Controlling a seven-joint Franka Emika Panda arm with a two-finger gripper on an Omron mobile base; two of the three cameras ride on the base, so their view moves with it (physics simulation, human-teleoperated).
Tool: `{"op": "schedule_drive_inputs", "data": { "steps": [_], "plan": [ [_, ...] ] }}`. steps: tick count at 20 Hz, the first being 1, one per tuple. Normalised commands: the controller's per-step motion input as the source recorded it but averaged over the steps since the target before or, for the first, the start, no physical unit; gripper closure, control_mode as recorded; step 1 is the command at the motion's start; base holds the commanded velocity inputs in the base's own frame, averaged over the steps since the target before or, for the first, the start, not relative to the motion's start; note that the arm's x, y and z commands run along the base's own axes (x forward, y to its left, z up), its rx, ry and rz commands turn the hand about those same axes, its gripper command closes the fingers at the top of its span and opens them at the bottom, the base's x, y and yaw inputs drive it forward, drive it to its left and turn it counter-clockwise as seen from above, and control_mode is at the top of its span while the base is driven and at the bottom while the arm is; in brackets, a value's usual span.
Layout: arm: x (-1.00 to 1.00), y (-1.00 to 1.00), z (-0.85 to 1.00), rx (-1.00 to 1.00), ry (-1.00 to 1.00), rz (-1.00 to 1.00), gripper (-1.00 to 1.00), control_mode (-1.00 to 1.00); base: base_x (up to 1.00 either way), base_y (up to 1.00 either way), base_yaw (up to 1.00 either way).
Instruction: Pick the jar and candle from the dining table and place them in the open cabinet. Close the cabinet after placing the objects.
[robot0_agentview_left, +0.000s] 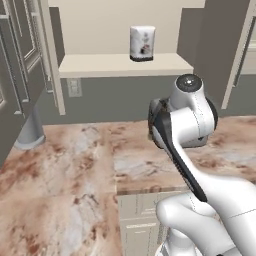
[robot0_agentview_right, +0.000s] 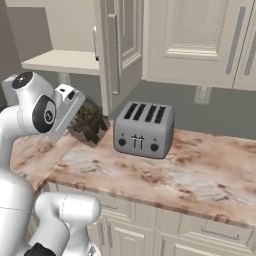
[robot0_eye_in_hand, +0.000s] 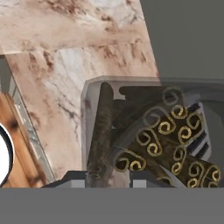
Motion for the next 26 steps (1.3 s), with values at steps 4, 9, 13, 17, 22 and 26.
{"op": "schedule_drive_inputs", "data": {
  "steps": [4, 9, 13, 17, 22, 26],
  "plan": [
    [0.00, 0.00, 0.00, 0.00, 0.00, 0.00, 1.00, 1.00, 1.00, 0.74, -0.26],
    [0.00, 0.00, 0.00, 0.00, 0.00, 0.00, 1.00, 1.00, 1.00, 0.74, -0.15],
    [0.00, 0.00, 0.00, 0.00, 0.00, 0.00, 1.00, 1.00, 0.95, 0.82, -0.08],
    [0.00, 0.00, 0.00, 0.00, 0.00, 0.00, 1.00, 1.00, 0.44, 0.63, 0.00],
    [0.00, 0.00, 0.00, 0.00, 0.00, 0.00, 1.00, 1.00, 0.08, 0.06, 0.00],
    [0.00, 0.00, 0.00, 0.00, 0.00, 0.00, 1.00, 1.00, 0.11, 0.15, 0.00]
  ]
}}
